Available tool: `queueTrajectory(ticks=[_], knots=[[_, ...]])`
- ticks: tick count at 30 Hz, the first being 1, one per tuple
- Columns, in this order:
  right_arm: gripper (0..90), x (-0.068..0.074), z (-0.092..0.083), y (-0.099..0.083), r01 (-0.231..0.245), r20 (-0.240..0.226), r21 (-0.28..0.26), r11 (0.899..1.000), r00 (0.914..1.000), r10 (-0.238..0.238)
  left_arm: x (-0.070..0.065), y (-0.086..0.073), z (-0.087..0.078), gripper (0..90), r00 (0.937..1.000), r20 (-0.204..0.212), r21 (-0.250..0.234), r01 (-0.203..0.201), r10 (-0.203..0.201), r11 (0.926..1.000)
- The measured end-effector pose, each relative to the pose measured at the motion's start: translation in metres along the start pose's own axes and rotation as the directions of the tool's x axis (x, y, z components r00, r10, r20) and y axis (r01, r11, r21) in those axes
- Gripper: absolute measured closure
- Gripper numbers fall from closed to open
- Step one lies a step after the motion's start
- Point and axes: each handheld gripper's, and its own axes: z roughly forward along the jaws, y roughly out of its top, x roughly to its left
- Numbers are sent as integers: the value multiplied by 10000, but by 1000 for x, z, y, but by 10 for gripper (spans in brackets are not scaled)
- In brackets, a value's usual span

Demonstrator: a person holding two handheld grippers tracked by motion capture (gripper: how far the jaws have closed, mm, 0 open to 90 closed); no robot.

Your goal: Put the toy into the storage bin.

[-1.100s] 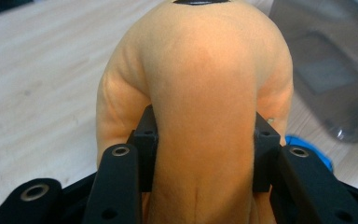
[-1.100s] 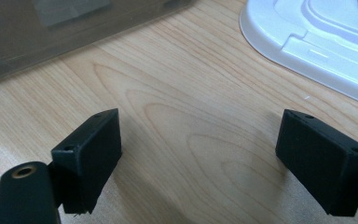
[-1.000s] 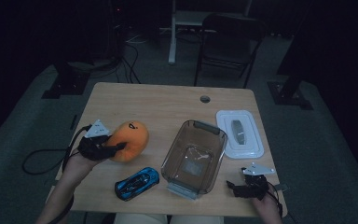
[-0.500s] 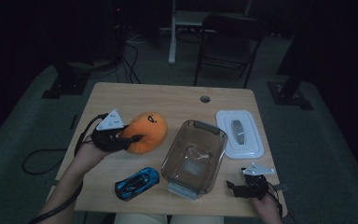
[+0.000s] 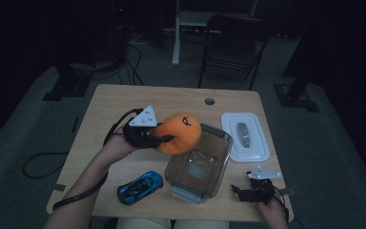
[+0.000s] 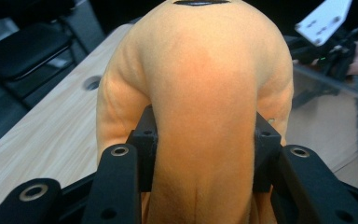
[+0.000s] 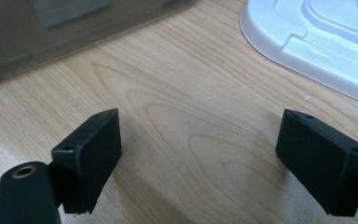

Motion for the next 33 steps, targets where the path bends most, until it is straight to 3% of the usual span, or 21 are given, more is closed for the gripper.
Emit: queueTrajectory(ticks=[12,19,33], knots=[[137,0,0,0,7,-3,-8,10000,10000,-7,0,21,45,588,9983,559,445,-192,167,9988],[137,0,0,0,6,-4,-10,10000,10000,-6,-7,24,74,583,9951,971,844,-277,194,9960],[138,0,0,0,11,-2,-9,10000,10000,-11,-15,22,101,582,9921,1239,1549,-409,217,9871]])
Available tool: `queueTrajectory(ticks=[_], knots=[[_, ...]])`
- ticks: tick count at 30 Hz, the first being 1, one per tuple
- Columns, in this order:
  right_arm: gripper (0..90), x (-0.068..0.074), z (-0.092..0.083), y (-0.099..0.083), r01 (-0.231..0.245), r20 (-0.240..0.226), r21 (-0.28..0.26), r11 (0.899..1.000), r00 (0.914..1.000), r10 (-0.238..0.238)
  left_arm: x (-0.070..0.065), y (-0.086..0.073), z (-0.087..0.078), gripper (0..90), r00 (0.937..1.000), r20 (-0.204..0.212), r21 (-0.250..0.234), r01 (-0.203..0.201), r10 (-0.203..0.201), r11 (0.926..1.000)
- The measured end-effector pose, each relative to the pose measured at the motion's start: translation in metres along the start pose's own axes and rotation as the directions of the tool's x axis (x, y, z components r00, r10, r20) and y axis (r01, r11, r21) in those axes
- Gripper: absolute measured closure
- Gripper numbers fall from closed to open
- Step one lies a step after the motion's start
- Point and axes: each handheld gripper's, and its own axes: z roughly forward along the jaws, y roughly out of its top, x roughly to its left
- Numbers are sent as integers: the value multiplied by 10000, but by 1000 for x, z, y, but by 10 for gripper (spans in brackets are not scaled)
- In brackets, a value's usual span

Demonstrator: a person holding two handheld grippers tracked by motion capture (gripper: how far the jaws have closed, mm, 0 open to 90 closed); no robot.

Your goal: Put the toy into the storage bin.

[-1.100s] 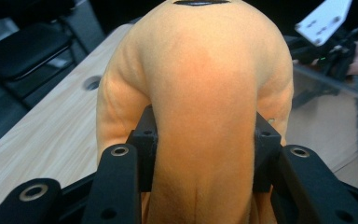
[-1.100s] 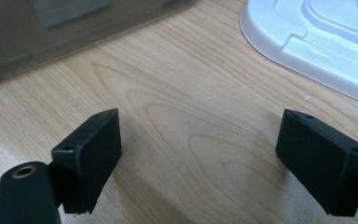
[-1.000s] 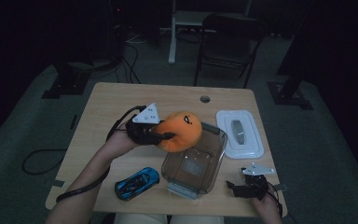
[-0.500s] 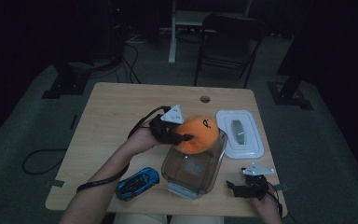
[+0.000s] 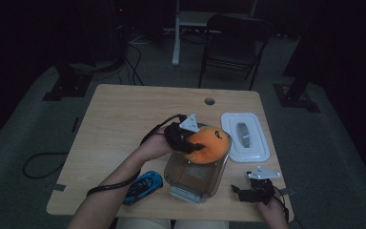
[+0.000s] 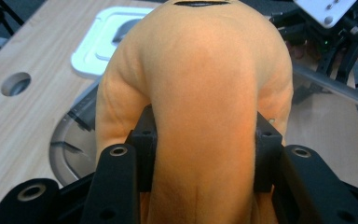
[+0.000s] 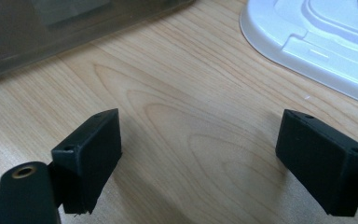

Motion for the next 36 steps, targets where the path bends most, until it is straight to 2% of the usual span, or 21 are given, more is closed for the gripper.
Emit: queueTrajectory(ticks=[13,20,23,27,32,36], knots=[[138,0,0,0,14,4,-7,10000,10000,-14,1,-4,13,578,9993,152,418,324,-331,9986],[138,0,0,0,4,-9,8,10000,10000,-4,1,-6,20,572,9991,234,730,348,-366,9967],[138,0,0,0,-23,-21,4,10000,10000,23,1,-7,24,567,9990,174,1027,388,-408,9940],[138,0,0,0,-32,-31,3,10000,10000,32,-3,-5,30,558,9997,47,1399,222,-231,9899],[138,0,0,0,-16,-22,7,10000,10000,16,-2,-3,31,551,9989,98,1531,439,-460,9872],[138,-1,0,0,-43,-44,-1,10000,10000,43,-2,-2,33,541,9985,69,1803,515,-537,9823]])
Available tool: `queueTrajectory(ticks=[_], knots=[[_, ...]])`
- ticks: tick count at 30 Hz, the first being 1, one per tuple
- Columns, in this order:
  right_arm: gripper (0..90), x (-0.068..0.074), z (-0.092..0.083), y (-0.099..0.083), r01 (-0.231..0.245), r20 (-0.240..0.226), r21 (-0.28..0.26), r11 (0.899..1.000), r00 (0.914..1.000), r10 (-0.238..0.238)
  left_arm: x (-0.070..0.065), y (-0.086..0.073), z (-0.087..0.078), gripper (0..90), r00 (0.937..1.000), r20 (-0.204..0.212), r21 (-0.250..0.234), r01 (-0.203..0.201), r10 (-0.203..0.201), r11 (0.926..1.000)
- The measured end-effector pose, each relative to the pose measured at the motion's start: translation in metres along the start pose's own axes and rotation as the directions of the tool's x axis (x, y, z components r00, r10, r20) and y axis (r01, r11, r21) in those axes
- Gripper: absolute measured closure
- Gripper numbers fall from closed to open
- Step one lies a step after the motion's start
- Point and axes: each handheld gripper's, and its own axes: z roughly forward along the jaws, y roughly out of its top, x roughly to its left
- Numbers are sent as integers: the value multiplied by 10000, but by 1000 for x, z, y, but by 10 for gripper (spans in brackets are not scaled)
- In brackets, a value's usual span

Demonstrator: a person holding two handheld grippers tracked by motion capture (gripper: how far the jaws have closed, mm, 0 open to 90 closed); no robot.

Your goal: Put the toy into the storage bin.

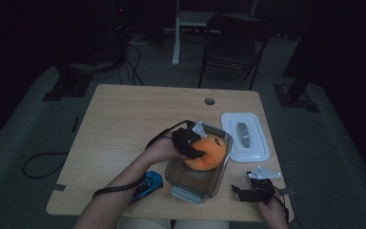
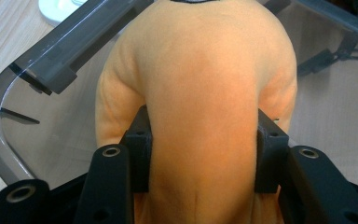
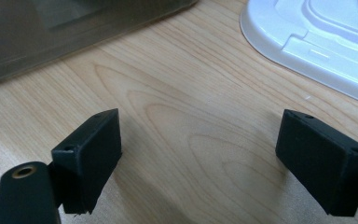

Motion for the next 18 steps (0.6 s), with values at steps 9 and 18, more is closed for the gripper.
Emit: queueTrajectory(ticks=[9,18], knots=[[138,-1,0,0,-55,-62,-42,10000,10000,55,-3,3,3,455,9999,-5,236,-125,125,9996],[138,-1,0,0,-74,-93,-48,10000,9999,73,-5,6,10,302,10000,-17,601,60,-60,9982]])
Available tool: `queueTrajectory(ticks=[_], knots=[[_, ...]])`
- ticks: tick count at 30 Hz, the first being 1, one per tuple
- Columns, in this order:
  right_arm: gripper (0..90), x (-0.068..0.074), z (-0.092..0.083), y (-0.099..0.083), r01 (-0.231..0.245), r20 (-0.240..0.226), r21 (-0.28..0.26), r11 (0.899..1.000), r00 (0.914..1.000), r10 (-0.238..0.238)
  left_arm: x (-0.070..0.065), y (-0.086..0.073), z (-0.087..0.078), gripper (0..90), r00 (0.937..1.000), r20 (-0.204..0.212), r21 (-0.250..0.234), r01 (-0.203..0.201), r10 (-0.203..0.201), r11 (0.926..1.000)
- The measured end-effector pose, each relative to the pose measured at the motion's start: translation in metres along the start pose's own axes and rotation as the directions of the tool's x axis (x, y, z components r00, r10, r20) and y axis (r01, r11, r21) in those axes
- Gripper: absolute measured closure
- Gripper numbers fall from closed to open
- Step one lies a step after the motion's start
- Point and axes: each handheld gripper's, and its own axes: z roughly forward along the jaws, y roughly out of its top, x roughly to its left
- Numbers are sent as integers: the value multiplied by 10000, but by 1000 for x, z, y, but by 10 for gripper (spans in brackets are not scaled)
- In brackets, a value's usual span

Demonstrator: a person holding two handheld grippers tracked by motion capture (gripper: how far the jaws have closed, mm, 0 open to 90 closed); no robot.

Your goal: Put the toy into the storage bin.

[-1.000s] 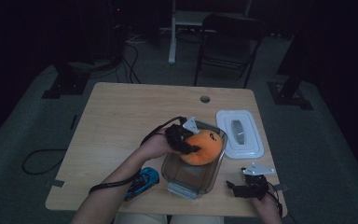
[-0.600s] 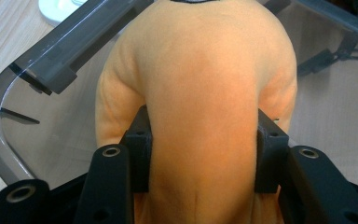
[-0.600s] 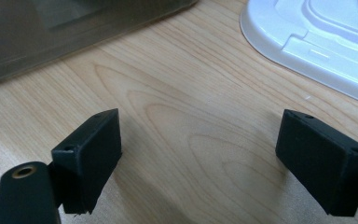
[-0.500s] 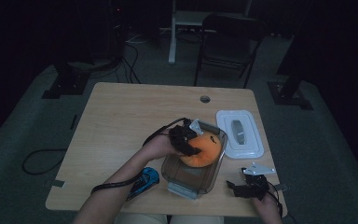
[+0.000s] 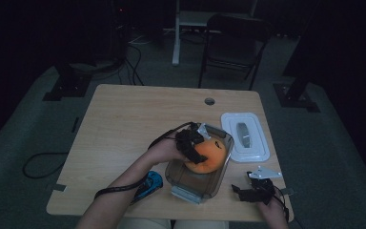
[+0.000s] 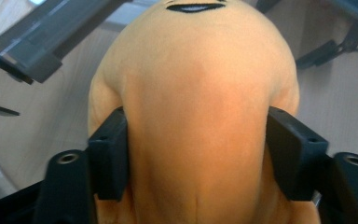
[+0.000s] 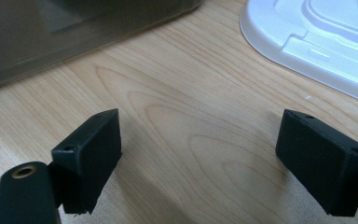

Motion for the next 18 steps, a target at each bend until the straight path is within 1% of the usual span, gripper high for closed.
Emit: queueTrajectory(ticks=[2,5,7,8,9,11,12,13,14,15,17,18], knots=[[138,0,0,0,10,12,1,10000,10000,-10,-1,1,1,287,10000,-45,50,-3,3,10000],[138,0,0,0,-20,-16,-9,10000,10000,20,-1,3,3,264,9999,-23,169,100,-100,9998],[138,0,0,0,-18,-15,-10,10000,10000,18,-1,4,3,233,9999,144,247,47,-51,9997],[138,0,0,0,-5,-9,-6,10000,10000,5,-1,5,3,233,9998,206,235,48,-53,9997],[138,0,0,0,-3,-5,-5,10000,10000,3,-1,5,3,232,9995,267,177,143,-148,9997],[138,0,0,0,-6,-9,-7,10000,10000,6,-2,5,4,222,9996,280,268,37,-44,9996],[137,0,0,0,-11,-13,-9,10000,10000,11,-3,5,4,199,9996,275,268,78,-86,9996],[138,0,0,0,-4,-8,-8,10000,10000,4,-3,5,4,198,9997,242,286,83,-90,9996],[138,0,0,0,3,-3,-3,10000,10000,-3,-3,5,4,188,9995,270,233,176,-182,9996],[138,0,0,0,6,2,1,10000,10000,-6,-3,5,3,186,9991,373,238,181,-190,9996],[138,0,0,0,4,3,1,10000,10000,-4,-3,4,2,178,9993,266,233,239,-245,9994],[138,0,0,0,11,10,-1,10000,10000,-11,-3,3,2,178,9992,316,225,224,-231,9995]])
